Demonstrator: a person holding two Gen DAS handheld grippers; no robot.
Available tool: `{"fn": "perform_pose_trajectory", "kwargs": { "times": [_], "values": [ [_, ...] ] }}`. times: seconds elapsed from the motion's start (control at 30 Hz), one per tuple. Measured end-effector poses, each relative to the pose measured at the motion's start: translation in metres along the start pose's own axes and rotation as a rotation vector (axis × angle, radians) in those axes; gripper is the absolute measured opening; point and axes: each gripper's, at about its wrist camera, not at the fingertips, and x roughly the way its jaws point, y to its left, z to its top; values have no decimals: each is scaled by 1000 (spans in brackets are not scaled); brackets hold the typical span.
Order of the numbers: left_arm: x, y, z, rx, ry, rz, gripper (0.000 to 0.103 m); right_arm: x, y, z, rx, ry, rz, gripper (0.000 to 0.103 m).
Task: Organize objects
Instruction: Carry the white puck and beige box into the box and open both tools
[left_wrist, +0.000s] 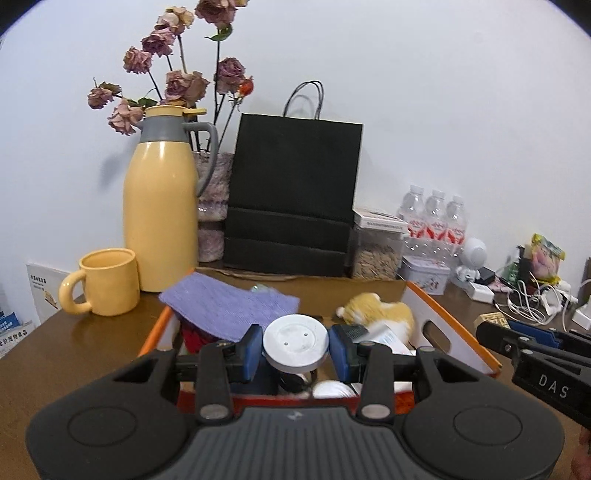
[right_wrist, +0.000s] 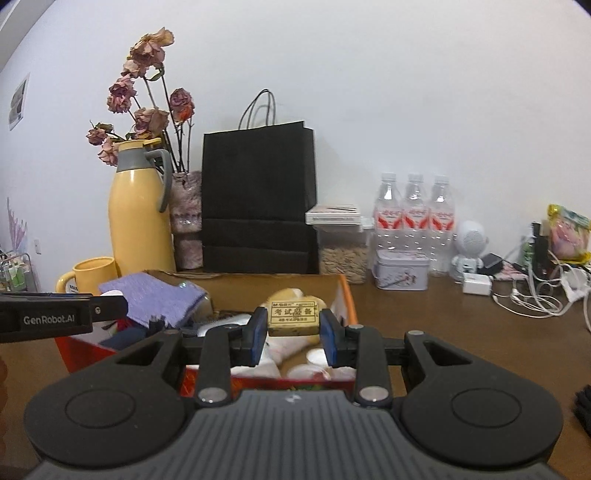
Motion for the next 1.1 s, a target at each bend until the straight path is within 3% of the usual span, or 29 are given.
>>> {"fn": "perform_pose_trajectory", "kwargs": {
  "times": [0.7, 1.1],
  "values": [
    [68, 15, 25, -11, 8, 69, 38, 71, 30, 17, 20, 10, -9, 31],
    [78, 20, 17, 12, 20, 88, 38, 76, 28, 10, 20, 32, -25, 31]
  ]
}}
